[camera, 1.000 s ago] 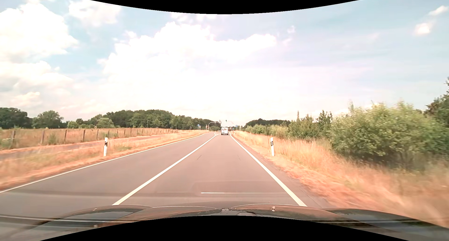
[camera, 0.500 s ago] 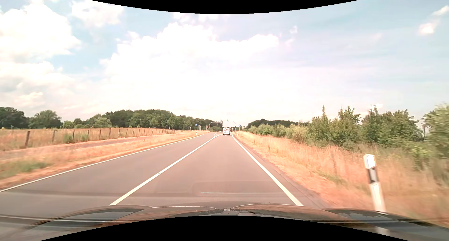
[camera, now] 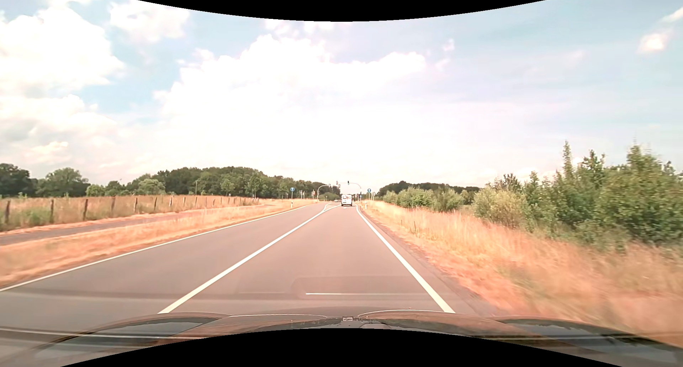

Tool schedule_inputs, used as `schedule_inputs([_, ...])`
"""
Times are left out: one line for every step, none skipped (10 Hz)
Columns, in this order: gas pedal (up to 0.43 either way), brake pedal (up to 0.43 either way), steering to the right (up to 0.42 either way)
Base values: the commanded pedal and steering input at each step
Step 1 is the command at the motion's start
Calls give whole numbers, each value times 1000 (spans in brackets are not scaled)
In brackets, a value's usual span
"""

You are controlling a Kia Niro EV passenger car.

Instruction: Follow the waypoints while adhering to traffic rules and regulations

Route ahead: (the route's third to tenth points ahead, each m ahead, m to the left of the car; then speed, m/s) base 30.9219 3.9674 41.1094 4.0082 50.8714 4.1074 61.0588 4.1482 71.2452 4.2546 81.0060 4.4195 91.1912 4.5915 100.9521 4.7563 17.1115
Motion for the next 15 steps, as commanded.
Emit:
schedule_inputs([189,0,-4])
schedule_inputs([189,0,-4])
schedule_inputs([189,0,-4])
schedule_inputs([189,0,-4])
schedule_inputs([189,0,-4])
schedule_inputs([189,0,-3])
schedule_inputs([189,0,-2])
schedule_inputs([189,0,-2])
schedule_inputs([189,0,-1])
schedule_inputs([189,0,0])
schedule_inputs([189,0,0])
schedule_inputs([189,0,0])
schedule_inputs([189,0,1])
schedule_inputs([189,0,5])
schedule_inputs([189,0,6])
